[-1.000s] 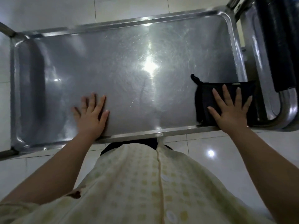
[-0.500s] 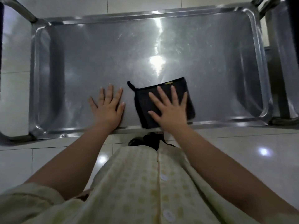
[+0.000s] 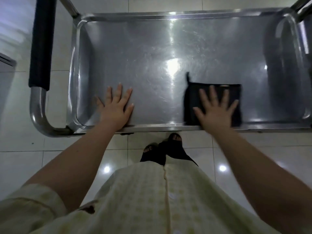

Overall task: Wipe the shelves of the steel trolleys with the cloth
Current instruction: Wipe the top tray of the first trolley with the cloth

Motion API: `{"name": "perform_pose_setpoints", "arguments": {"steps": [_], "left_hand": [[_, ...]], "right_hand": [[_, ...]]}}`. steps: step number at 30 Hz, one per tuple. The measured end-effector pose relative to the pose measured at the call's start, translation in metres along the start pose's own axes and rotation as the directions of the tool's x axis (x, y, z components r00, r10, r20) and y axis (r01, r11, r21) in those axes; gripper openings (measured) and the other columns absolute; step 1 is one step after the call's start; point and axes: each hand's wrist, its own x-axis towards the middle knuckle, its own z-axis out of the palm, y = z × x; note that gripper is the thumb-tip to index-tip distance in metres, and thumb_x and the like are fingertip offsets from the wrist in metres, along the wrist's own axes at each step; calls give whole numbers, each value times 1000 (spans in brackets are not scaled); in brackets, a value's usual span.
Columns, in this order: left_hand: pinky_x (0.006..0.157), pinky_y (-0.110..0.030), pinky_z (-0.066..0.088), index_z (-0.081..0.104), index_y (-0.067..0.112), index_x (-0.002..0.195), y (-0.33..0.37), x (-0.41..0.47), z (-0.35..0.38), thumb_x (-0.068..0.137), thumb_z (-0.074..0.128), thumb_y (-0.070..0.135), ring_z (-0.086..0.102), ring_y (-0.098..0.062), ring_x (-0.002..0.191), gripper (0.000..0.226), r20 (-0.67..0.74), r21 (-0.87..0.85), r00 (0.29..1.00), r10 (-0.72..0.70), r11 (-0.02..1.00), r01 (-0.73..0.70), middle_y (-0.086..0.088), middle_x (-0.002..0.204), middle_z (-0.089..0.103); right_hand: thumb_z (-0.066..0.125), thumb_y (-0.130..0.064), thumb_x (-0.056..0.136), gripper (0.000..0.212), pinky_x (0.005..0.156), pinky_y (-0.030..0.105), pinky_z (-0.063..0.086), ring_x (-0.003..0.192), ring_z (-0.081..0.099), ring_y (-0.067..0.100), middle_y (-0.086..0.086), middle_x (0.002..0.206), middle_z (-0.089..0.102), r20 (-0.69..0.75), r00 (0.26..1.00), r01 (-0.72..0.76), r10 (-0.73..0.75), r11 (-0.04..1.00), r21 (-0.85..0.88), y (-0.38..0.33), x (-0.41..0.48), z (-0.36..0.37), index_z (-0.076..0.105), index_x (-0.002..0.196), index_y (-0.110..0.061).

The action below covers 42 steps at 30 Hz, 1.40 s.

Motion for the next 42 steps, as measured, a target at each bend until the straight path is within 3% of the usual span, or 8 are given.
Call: {"name": "perform_pose_setpoints", "arguments": {"steps": [4, 7, 9, 13, 18, 31, 37, 42], "left_hand": [[115, -61, -10, 2, 42, 154, -9, -7, -11, 103, 22, 49, -9, -28, 150, 55, -83, -114, 996, -12, 994, 2, 4, 164, -4], [117, -56, -9, 2, 38, 155, -14, -15, -16, 104, 21, 44, -8, -30, 150, 54, -186, -179, 981, -50, 984, 17, 1, 164, 0], [117, -55, -10, 9, 35, 156, -12, -18, -17, 104, 24, 45, -8, -31, 150, 55, -206, -205, 978, -44, 979, 0, 0, 164, 1], [113, -59, -13, 23, 31, 154, 45, -10, -12, 100, 39, 37, -8, -32, 149, 56, -213, -114, 976, 44, 991, -69, -2, 164, 6], [107, -68, -19, -8, 46, 152, 107, -16, 12, 95, 11, 67, -25, -36, 145, 64, -73, -75, 995, 61, 995, -67, 7, 162, -17], [105, -75, -11, -12, 55, 147, -80, 4, -6, 85, 2, 77, -22, -40, 145, 67, -60, -63, 986, -156, 986, 152, 10, 163, -14], [103, -78, -7, -18, 53, 146, 31, 1, 7, 86, -1, 77, -20, -47, 143, 66, -73, 31, 981, 181, 983, -179, 7, 163, -15], [106, -75, -9, 1, 52, 151, 42, -23, 15, 89, 13, 76, -11, -42, 147, 68, -130, -12, 976, 175, 984, -178, 10, 164, -5]], "right_hand": [[7, -71, 90, 70, 104, 72, -18, 144, -20, 43, -7, 162, -15, 21, 978, 207, -207, 978, 3, -161, -19, 12, -16, 150, -44], [12, -69, 94, 67, 103, 69, -24, 144, -24, 38, -9, 162, -16, 36, 954, 296, -297, 955, 25, -204, -17, 8, -12, 151, -44], [12, -68, 94, 64, 104, 65, -24, 146, -22, 31, -17, 161, -11, 13, 973, 229, -232, 966, 118, -187, -9, 2, -6, 151, -47], [8, -65, 95, 61, 117, 59, -6, 149, -12, 32, -14, 163, -1, 7, 1000, -29, 28, 948, 317, -109, -1, -4, 7, 153, -44], [-4, -61, 92, 62, 117, 51, -13, 147, -19, 33, -10, 163, -13, 41, 999, 26, -34, 984, 175, -94, -3, 9, -4, 151, -46], [-7, -76, 85, 68, 112, 52, -25, 143, -28, 35, -7, 160, -23, 14, 1000, 19, -20, 998, 65, -103, -4, 15, -21, 146, -50], [-3, -75, 87, 67, 113, 53, -22, 144, -25, 36, -6, 161, -21, 0, 1000, 9, -9, 998, 63, -103, -1, 18, -19, 147, -50], [2, -75, 88, 67, 114, 51, -21, 146, -23, 34, -8, 162, -19, -7, 1000, 6, -6, 998, 60, -100, -1, 16, -18, 147, -51]]}}
